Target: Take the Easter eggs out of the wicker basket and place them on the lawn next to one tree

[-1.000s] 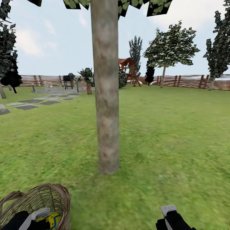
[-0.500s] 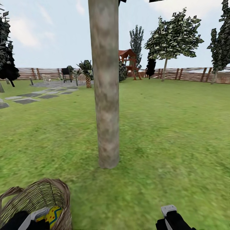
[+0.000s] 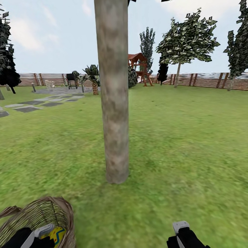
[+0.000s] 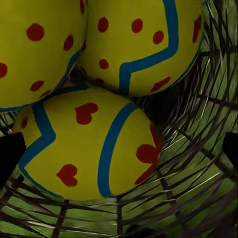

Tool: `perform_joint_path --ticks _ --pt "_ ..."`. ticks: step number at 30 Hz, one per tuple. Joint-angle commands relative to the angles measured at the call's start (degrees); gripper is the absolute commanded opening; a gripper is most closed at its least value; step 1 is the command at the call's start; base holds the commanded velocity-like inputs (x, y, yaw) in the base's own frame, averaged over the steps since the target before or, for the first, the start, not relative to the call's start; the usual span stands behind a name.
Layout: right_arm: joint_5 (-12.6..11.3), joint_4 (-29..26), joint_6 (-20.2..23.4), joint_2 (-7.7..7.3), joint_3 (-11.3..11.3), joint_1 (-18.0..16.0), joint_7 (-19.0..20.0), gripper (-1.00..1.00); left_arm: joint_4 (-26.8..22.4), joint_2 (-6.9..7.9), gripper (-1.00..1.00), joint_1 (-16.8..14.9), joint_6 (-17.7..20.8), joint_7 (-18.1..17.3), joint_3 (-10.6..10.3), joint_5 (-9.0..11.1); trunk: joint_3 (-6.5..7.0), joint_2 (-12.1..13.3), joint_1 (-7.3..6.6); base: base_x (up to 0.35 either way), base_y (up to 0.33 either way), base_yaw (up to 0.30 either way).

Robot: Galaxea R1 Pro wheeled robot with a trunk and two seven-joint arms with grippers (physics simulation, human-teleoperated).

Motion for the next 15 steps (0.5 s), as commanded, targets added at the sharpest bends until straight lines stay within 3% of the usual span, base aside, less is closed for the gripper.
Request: perform_joint_path --ticks 1,9,15 --pt "0.3 -0.1 0.4 -0.03 0.3 0.0 -0.1 1.0 -0.1 -0.03 1.0 0.0 0.3 -0.2 0.4 -0.2 -0.06 0.0 0.01 0.121 0.0 0.0" --pt "0.3 -0.1 0.4 0.15 0.3 0.0 -0.1 1.0 -0.1 0.22 1.0 0.0 0.3 -0.1 0.4 -0.2 -0.06 0.0 0.01 0.021 0.0 0.0" --pt "0.3 0.0 0.4 0.4 0.3 0.0 -0.1 1.0 -0.1 0.34 1.0 0.0 0.3 -0.1 0.5 -0.2 -1.39 -0.1 0.16 0.0 0.0 0.0"
